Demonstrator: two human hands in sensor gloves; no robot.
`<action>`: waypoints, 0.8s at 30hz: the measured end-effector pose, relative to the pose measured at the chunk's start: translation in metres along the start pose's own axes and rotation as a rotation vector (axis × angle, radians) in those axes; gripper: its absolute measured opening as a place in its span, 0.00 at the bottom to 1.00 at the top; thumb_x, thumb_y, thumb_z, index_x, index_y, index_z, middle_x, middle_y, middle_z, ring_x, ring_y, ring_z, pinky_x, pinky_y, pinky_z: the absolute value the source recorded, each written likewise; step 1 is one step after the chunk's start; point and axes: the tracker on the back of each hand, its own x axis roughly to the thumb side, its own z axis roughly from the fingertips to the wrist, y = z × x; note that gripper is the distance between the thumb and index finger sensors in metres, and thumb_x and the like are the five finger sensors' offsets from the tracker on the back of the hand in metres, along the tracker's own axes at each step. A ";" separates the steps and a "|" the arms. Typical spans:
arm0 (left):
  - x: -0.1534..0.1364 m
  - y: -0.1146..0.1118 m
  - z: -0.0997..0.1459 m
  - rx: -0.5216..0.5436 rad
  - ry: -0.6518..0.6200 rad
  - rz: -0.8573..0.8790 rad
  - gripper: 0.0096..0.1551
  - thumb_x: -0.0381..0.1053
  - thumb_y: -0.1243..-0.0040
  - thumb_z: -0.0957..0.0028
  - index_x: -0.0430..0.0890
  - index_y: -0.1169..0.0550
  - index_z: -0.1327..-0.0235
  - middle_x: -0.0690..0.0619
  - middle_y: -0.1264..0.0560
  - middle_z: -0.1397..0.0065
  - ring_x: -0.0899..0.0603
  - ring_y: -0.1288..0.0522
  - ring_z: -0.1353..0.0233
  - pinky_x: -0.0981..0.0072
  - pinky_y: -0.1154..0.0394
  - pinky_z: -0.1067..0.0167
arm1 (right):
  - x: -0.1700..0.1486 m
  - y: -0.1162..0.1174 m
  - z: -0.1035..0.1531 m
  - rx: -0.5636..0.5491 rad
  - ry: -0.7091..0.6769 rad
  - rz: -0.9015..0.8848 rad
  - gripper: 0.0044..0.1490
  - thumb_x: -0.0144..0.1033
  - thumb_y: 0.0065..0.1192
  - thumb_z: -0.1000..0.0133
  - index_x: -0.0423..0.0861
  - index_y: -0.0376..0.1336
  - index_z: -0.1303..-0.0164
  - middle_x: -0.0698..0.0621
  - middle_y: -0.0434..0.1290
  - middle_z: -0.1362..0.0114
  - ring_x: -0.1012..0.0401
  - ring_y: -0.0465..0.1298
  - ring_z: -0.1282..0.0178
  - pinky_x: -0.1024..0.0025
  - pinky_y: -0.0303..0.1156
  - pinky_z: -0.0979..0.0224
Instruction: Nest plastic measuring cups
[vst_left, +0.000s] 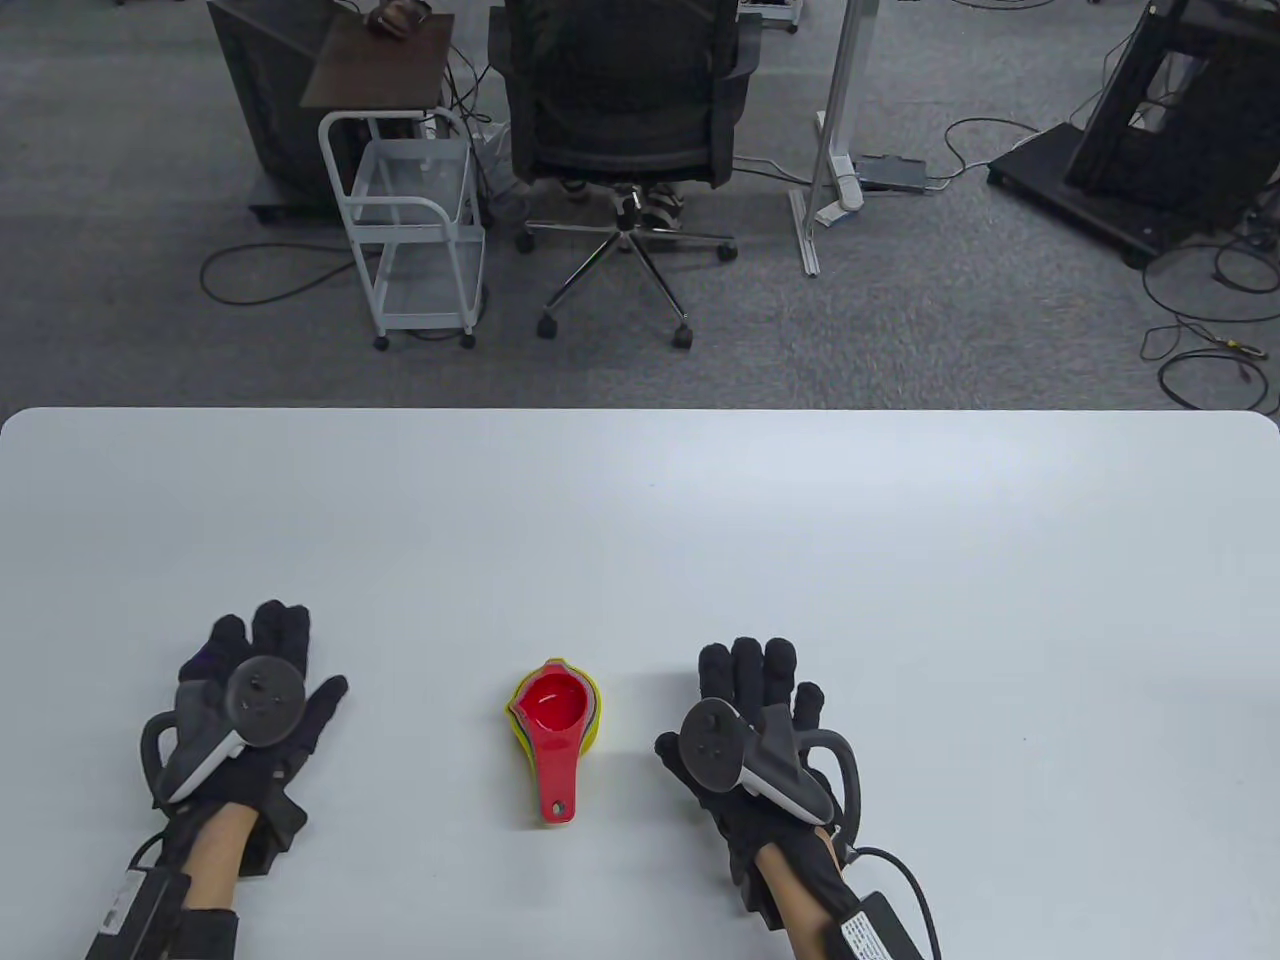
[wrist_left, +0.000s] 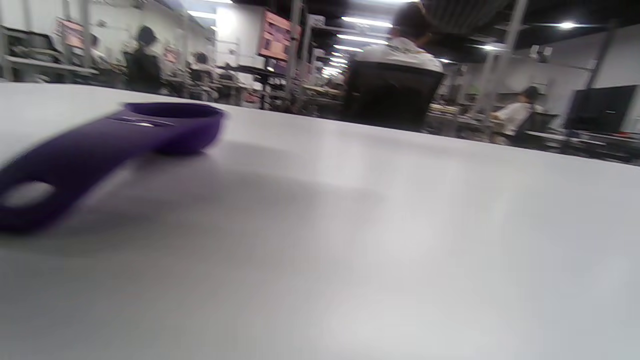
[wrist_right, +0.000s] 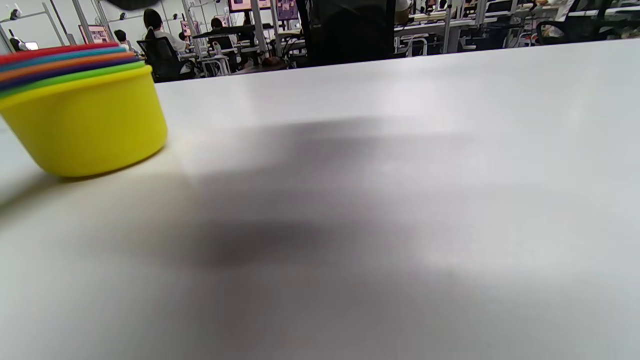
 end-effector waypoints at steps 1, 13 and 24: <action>-0.007 -0.001 -0.004 0.003 0.010 -0.016 0.48 0.69 0.54 0.41 0.54 0.55 0.14 0.48 0.57 0.09 0.21 0.60 0.16 0.22 0.56 0.29 | 0.000 -0.001 0.000 -0.005 0.000 0.001 0.60 0.63 0.39 0.38 0.36 0.26 0.14 0.23 0.30 0.13 0.28 0.28 0.22 0.21 0.35 0.26; -0.039 -0.038 -0.051 -0.286 0.063 -0.075 0.38 0.58 0.55 0.36 0.58 0.53 0.17 0.51 0.58 0.10 0.33 0.52 0.13 0.35 0.48 0.22 | -0.015 0.007 -0.011 0.073 0.062 -0.031 0.59 0.63 0.39 0.38 0.37 0.28 0.13 0.25 0.31 0.12 0.29 0.28 0.20 0.22 0.33 0.25; 0.073 -0.015 -0.013 -0.106 -0.261 0.093 0.42 0.49 0.49 0.38 0.39 0.51 0.17 0.27 0.56 0.15 0.19 0.49 0.26 0.27 0.47 0.33 | -0.015 0.005 -0.007 0.043 0.052 -0.019 0.59 0.63 0.39 0.38 0.35 0.28 0.13 0.23 0.32 0.12 0.27 0.30 0.21 0.21 0.35 0.26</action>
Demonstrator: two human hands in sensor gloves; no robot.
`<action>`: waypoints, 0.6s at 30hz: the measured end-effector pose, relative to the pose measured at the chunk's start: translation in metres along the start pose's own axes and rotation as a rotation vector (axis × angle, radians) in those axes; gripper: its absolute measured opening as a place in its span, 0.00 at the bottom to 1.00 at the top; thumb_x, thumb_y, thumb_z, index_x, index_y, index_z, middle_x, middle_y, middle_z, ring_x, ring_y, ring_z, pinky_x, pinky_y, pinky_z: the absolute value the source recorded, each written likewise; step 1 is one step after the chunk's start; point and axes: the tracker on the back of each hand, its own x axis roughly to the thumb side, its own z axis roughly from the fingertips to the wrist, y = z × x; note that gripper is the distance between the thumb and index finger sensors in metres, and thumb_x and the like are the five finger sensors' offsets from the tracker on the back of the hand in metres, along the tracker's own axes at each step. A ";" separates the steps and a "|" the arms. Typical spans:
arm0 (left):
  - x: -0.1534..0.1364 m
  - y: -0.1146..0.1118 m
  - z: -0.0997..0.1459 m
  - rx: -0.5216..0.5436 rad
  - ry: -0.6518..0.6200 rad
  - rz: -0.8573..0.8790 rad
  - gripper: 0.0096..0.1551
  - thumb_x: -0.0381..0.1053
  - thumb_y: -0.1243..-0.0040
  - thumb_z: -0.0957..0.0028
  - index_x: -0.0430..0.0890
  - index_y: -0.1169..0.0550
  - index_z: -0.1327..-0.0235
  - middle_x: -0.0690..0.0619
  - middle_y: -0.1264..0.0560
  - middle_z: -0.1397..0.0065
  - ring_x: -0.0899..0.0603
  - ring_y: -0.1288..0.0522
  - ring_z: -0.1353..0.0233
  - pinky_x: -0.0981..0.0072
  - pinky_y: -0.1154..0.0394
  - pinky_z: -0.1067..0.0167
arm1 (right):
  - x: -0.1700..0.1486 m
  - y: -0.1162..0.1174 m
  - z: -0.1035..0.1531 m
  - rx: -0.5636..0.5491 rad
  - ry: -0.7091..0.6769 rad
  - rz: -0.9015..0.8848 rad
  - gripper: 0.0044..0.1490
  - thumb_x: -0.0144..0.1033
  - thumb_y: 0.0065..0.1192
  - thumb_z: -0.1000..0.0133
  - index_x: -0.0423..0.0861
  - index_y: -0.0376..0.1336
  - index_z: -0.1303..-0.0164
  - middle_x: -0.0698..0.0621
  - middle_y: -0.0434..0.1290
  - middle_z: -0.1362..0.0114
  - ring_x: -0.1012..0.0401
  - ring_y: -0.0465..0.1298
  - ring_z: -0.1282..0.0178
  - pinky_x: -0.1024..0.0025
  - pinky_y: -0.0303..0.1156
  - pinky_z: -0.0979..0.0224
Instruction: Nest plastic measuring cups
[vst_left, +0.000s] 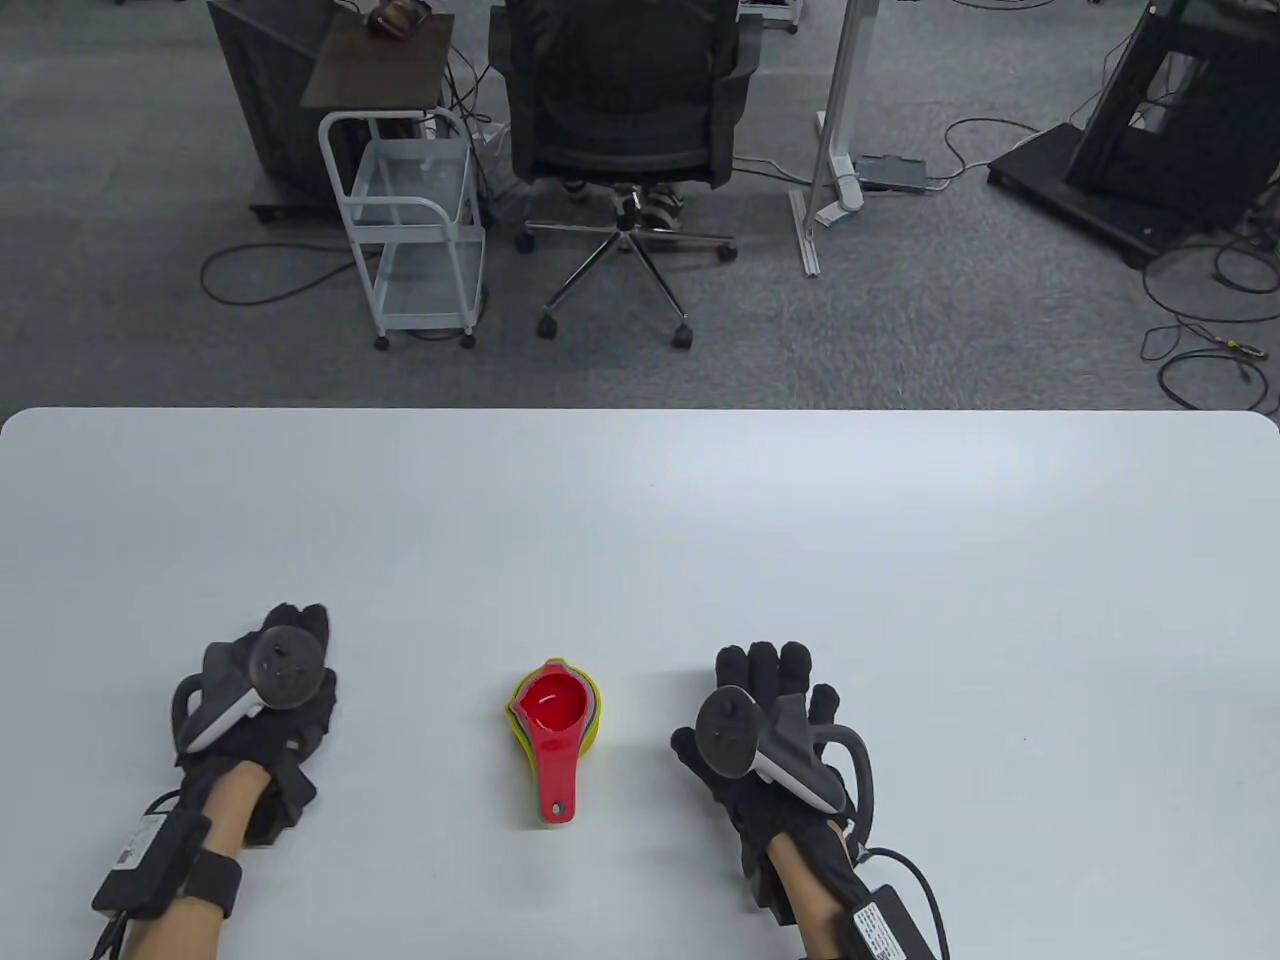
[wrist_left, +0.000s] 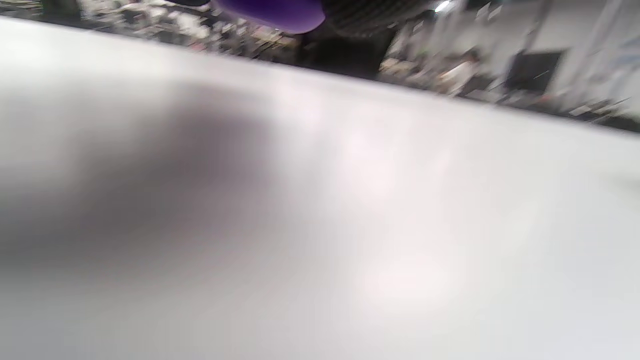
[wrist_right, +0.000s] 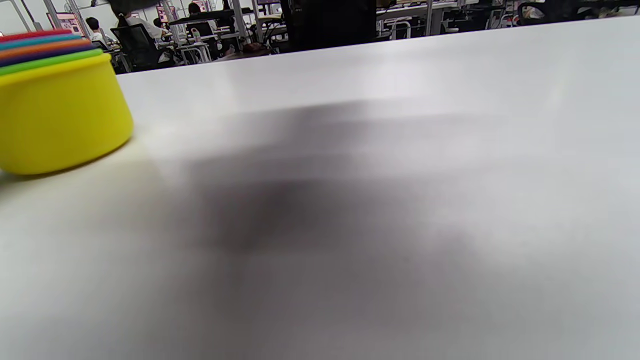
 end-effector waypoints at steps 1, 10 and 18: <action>0.020 0.003 0.003 0.022 -0.033 0.028 0.42 0.48 0.49 0.38 0.39 0.51 0.17 0.27 0.56 0.15 0.19 0.50 0.26 0.27 0.48 0.33 | 0.000 0.000 0.000 0.002 0.001 0.002 0.59 0.63 0.39 0.38 0.35 0.28 0.14 0.23 0.32 0.12 0.27 0.30 0.21 0.21 0.35 0.26; 0.200 -0.016 0.029 -0.035 -0.055 0.036 0.42 0.48 0.52 0.35 0.38 0.53 0.16 0.25 0.58 0.16 0.18 0.52 0.26 0.24 0.51 0.34 | -0.003 0.004 0.007 0.003 0.009 -0.068 0.59 0.62 0.39 0.38 0.34 0.29 0.14 0.23 0.32 0.13 0.27 0.30 0.21 0.21 0.35 0.27; 0.210 -0.027 0.022 -0.010 -0.017 -0.015 0.42 0.50 0.52 0.35 0.39 0.52 0.15 0.25 0.58 0.16 0.19 0.53 0.26 0.24 0.52 0.34 | 0.003 0.004 0.009 0.009 -0.006 -0.067 0.59 0.62 0.39 0.38 0.34 0.29 0.14 0.23 0.32 0.13 0.27 0.30 0.21 0.21 0.35 0.27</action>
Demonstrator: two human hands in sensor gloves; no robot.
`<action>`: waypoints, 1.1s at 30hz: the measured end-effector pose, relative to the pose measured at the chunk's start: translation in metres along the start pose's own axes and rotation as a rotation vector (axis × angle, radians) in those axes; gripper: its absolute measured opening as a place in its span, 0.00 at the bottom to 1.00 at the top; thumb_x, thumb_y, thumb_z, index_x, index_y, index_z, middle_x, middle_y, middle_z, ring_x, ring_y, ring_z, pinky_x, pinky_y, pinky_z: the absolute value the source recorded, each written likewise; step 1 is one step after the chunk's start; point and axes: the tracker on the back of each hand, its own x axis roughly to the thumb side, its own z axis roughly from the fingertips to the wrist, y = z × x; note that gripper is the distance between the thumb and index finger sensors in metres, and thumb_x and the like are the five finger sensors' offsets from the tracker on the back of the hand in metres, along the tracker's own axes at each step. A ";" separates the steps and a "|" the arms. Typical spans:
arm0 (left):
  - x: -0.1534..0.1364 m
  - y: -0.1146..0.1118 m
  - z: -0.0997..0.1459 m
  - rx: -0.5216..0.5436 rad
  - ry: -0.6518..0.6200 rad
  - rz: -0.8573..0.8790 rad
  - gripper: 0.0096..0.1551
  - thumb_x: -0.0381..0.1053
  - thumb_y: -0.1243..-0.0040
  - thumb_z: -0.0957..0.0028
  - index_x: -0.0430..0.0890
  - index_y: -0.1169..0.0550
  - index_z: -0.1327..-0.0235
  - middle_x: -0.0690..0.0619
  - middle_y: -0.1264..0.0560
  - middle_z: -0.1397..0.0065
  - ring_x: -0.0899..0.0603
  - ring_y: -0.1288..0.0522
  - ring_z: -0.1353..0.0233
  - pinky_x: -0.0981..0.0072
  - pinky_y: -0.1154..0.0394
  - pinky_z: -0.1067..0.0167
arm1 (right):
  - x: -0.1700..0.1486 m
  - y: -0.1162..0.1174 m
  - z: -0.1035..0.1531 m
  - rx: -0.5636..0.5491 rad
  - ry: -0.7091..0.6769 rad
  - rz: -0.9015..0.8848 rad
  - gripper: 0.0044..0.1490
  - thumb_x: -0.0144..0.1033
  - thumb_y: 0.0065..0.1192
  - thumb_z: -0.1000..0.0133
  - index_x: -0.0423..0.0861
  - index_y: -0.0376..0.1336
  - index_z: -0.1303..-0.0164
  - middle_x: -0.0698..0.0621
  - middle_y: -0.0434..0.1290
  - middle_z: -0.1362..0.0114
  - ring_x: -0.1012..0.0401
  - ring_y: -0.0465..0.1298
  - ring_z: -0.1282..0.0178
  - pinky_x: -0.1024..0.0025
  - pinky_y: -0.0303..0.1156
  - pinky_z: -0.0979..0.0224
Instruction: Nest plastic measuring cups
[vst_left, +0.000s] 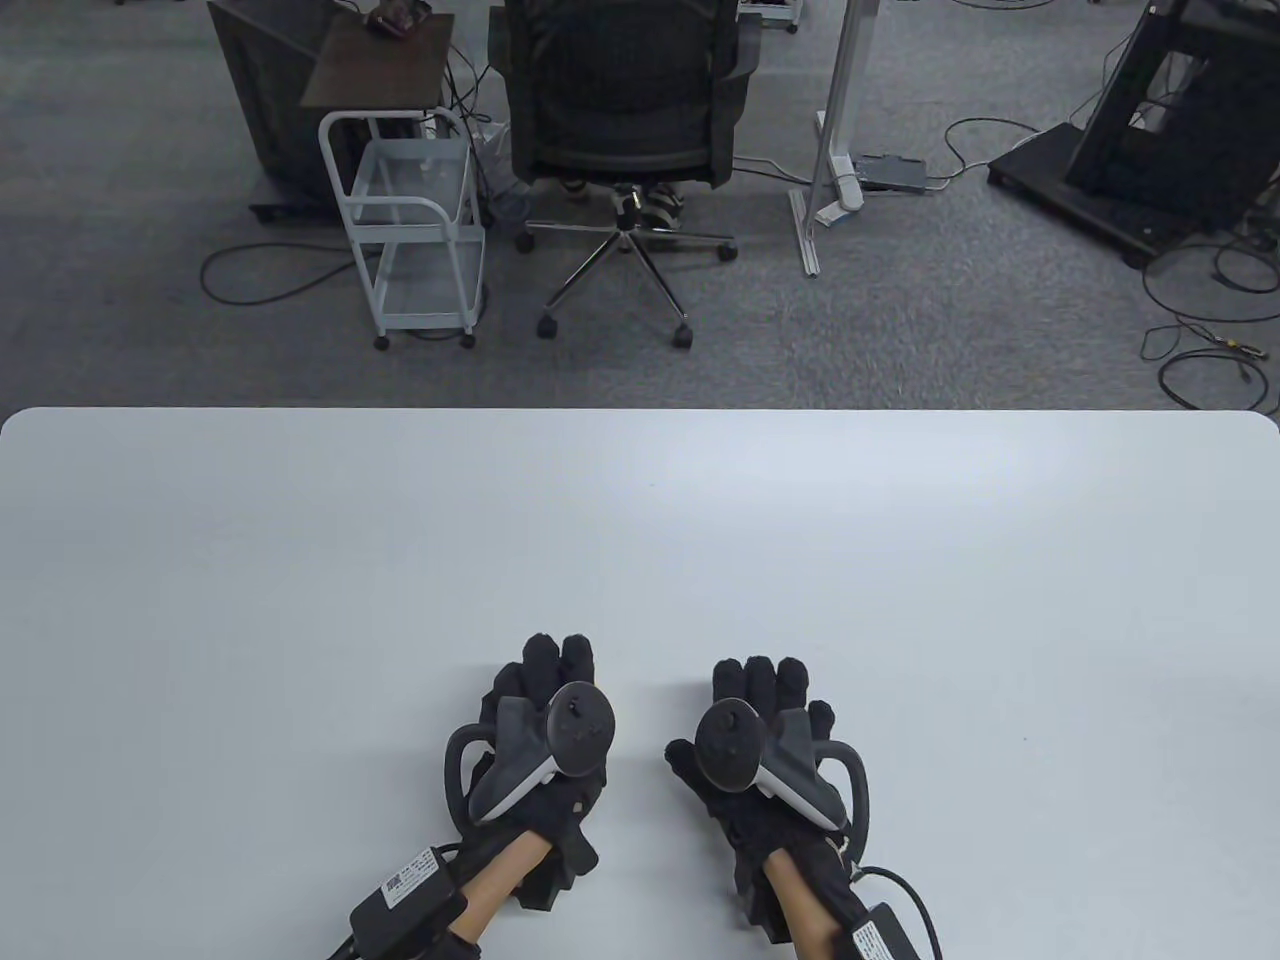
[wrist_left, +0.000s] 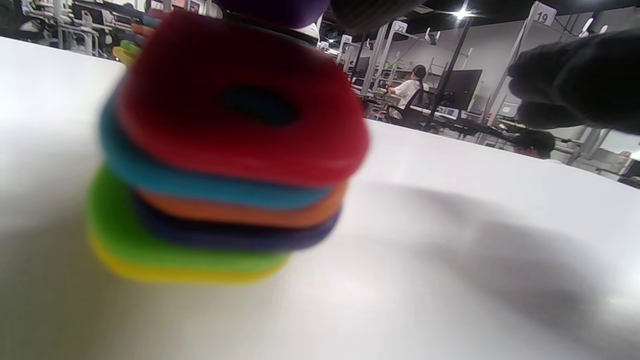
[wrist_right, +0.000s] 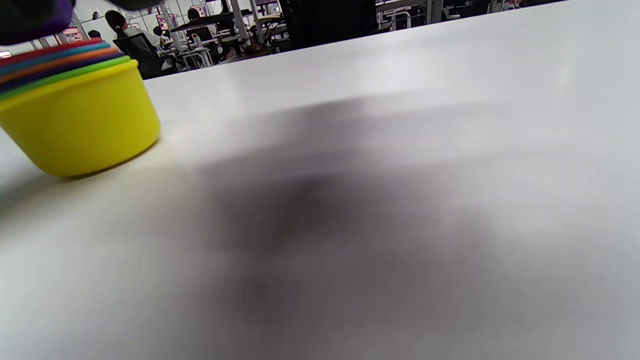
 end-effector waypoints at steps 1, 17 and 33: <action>-0.002 -0.002 -0.002 0.001 0.001 -0.015 0.42 0.50 0.51 0.35 0.39 0.52 0.15 0.25 0.57 0.16 0.19 0.53 0.26 0.24 0.52 0.34 | -0.001 0.001 0.000 0.004 0.002 -0.002 0.59 0.62 0.39 0.38 0.34 0.29 0.14 0.23 0.33 0.13 0.27 0.30 0.21 0.21 0.35 0.27; -0.009 -0.014 -0.010 -0.083 0.020 0.070 0.41 0.53 0.57 0.34 0.37 0.51 0.15 0.23 0.58 0.16 0.19 0.56 0.26 0.23 0.54 0.34 | -0.009 0.007 -0.007 0.071 0.041 -0.018 0.59 0.62 0.39 0.37 0.34 0.29 0.13 0.22 0.33 0.13 0.25 0.32 0.21 0.21 0.35 0.27; -0.016 -0.007 -0.009 -0.174 -0.023 0.217 0.45 0.57 0.57 0.34 0.39 0.57 0.14 0.21 0.66 0.18 0.15 0.64 0.26 0.19 0.59 0.35 | -0.010 0.009 -0.007 0.098 0.050 -0.030 0.59 0.62 0.39 0.37 0.33 0.30 0.13 0.21 0.33 0.13 0.24 0.32 0.22 0.20 0.35 0.28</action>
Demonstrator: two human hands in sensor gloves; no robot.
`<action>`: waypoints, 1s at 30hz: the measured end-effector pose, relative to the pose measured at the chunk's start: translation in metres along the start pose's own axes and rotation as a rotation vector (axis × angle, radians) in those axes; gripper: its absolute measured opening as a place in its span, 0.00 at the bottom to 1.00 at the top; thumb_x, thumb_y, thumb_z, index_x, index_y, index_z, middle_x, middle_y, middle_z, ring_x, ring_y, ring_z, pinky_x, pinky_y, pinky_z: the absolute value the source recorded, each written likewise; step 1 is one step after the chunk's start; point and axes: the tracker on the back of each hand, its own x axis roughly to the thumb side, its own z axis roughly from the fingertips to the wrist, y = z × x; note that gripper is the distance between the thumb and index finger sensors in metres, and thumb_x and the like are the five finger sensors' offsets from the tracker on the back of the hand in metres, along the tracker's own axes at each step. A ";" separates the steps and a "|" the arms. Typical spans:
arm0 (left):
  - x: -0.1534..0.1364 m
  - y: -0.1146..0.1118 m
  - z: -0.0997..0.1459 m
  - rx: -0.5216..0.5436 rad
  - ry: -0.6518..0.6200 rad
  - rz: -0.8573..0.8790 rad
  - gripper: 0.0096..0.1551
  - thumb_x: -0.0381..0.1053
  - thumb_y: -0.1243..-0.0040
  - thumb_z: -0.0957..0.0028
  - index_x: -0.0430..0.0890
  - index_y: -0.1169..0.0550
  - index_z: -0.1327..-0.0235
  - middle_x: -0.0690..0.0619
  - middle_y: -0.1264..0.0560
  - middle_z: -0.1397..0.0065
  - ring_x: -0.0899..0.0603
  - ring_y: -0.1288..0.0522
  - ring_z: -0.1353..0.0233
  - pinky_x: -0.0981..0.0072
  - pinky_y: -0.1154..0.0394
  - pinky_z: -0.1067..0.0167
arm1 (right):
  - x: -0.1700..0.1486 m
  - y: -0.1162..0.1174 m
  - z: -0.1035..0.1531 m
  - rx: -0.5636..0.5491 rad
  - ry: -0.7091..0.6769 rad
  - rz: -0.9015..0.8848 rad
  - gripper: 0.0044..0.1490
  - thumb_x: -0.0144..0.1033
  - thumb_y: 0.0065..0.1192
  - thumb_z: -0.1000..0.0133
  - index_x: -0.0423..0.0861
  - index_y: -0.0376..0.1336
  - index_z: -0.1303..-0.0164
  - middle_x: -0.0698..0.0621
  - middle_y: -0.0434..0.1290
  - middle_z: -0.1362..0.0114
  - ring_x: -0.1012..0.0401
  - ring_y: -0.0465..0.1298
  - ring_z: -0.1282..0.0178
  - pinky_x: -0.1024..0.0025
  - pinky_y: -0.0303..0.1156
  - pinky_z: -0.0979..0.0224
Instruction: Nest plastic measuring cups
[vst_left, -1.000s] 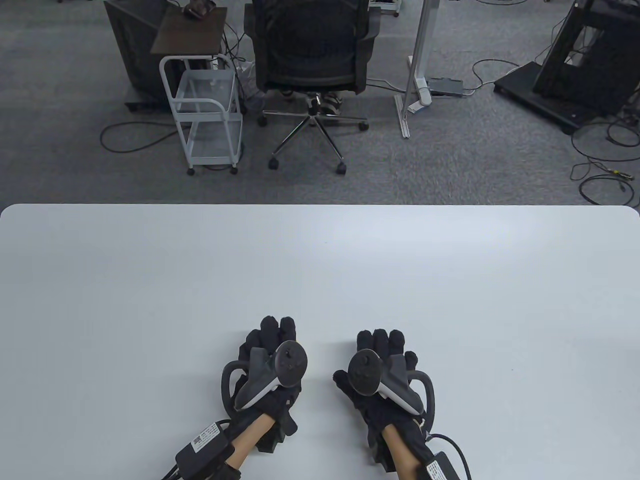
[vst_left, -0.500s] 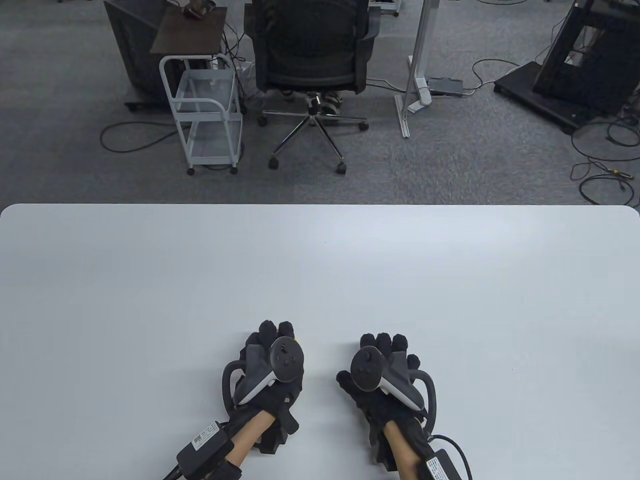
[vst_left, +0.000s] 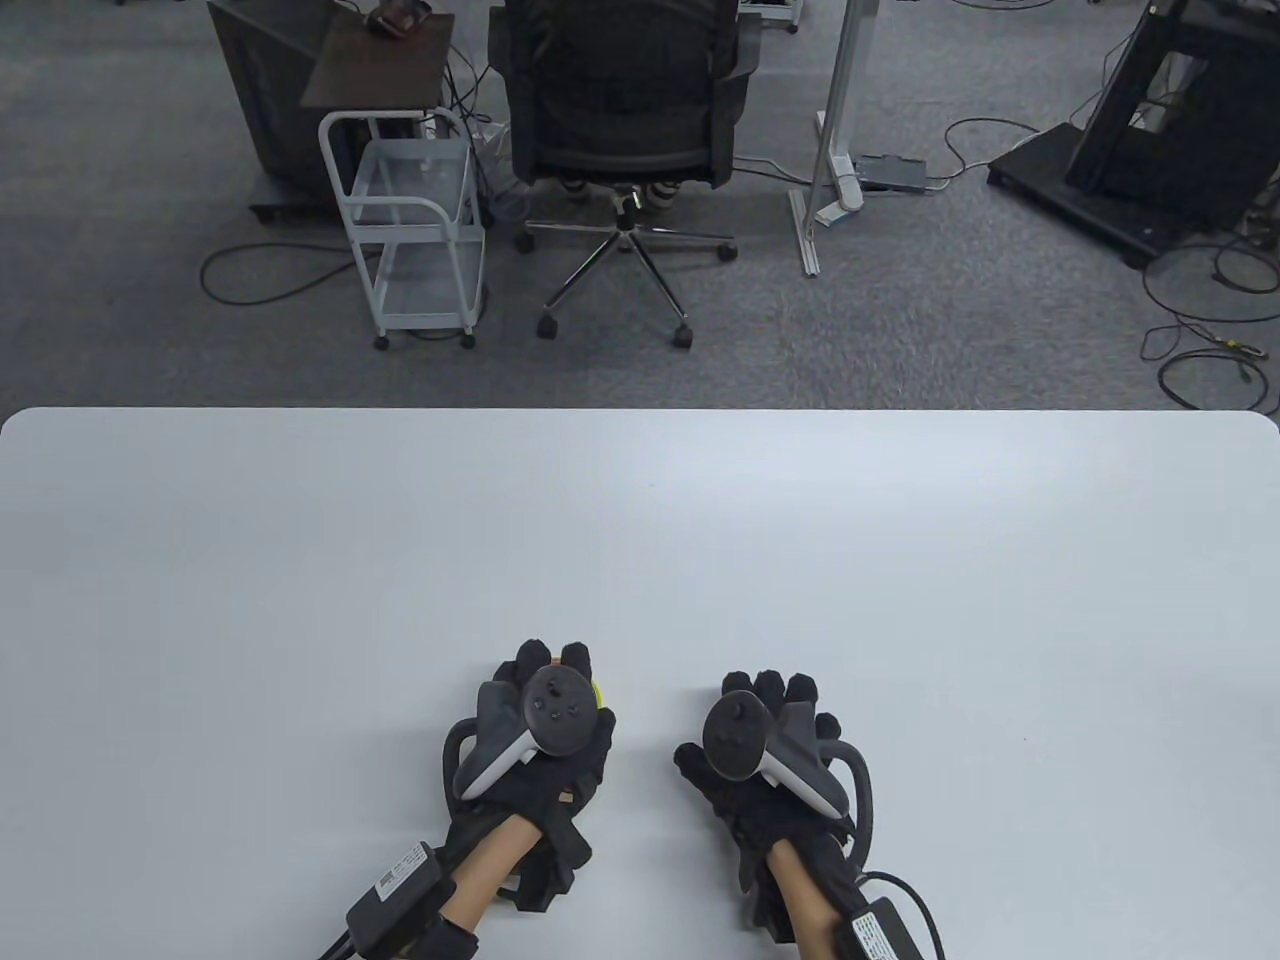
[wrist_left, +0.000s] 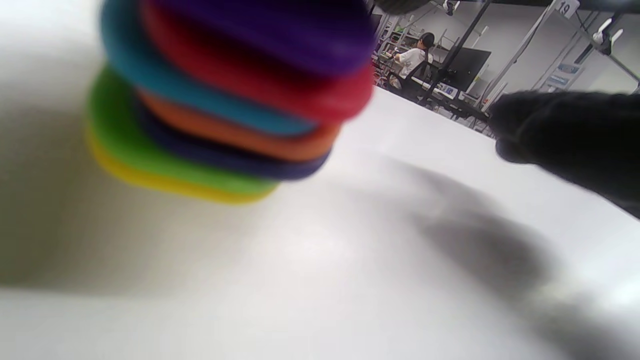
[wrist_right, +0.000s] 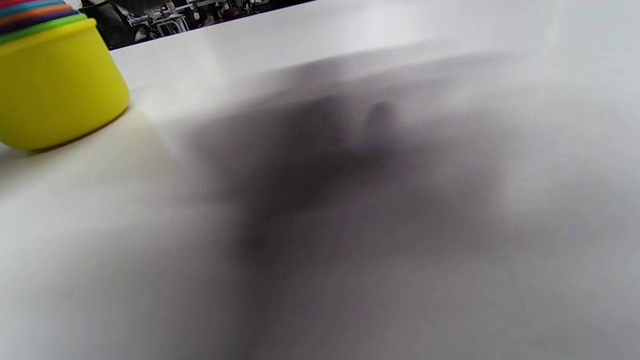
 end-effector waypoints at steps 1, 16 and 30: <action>-0.001 0.002 0.001 0.005 0.002 0.012 0.45 0.57 0.57 0.34 0.39 0.56 0.14 0.21 0.66 0.18 0.15 0.64 0.26 0.19 0.59 0.35 | 0.000 0.000 0.000 0.000 -0.001 0.000 0.59 0.62 0.39 0.37 0.33 0.30 0.13 0.21 0.33 0.13 0.24 0.32 0.22 0.20 0.35 0.28; -0.062 0.079 0.047 0.268 0.027 -0.323 0.51 0.67 0.57 0.38 0.43 0.57 0.13 0.32 0.65 0.13 0.16 0.64 0.20 0.16 0.63 0.36 | 0.007 -0.006 0.004 -0.117 -0.031 0.057 0.58 0.62 0.39 0.38 0.35 0.31 0.13 0.23 0.33 0.12 0.25 0.31 0.21 0.21 0.34 0.27; -0.116 0.052 0.072 0.179 0.029 -0.299 0.52 0.73 0.63 0.43 0.48 0.58 0.14 0.40 0.63 0.12 0.19 0.63 0.20 0.17 0.63 0.35 | 0.012 -0.006 0.004 -0.181 -0.044 0.125 0.61 0.64 0.38 0.39 0.36 0.26 0.14 0.22 0.25 0.15 0.27 0.25 0.23 0.22 0.31 0.26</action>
